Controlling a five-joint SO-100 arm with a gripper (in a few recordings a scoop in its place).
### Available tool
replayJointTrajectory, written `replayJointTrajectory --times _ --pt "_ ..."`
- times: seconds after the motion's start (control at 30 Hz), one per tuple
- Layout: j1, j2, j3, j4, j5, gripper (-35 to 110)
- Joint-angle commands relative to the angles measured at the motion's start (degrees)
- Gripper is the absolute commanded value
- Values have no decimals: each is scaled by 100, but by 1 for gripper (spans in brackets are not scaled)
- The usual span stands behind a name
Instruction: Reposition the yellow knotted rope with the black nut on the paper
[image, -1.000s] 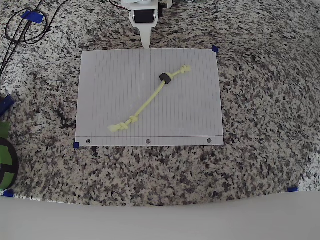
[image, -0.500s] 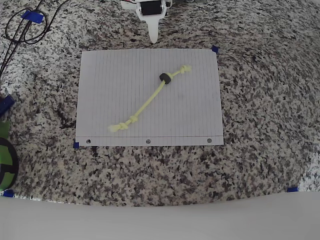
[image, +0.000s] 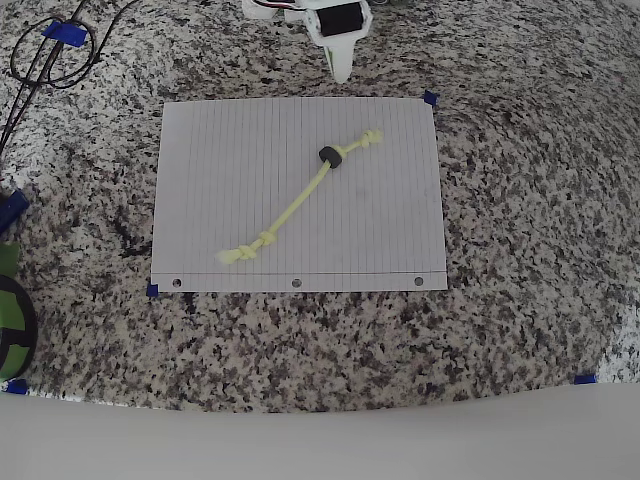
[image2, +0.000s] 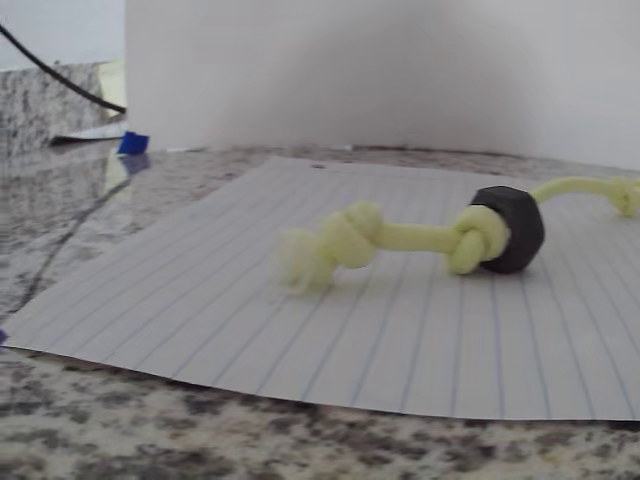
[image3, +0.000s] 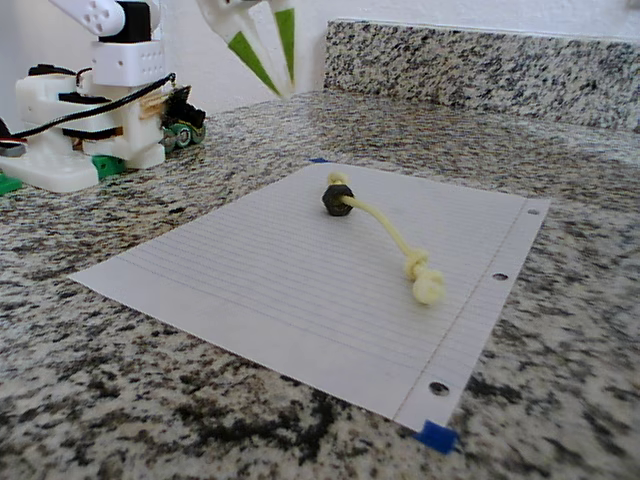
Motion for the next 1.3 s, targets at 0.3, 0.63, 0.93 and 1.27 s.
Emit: replayJointTrajectory --times 0.3,0.63,0.93,1.27 --pt "-149 -1626 -360 -1063 44 35" --pt "-334 -3217 -1239 -1037 729 28" --pt "-97 -4017 -1679 -905 1468 27" --pt "-79 -4333 -1767 -1292 1951 27"
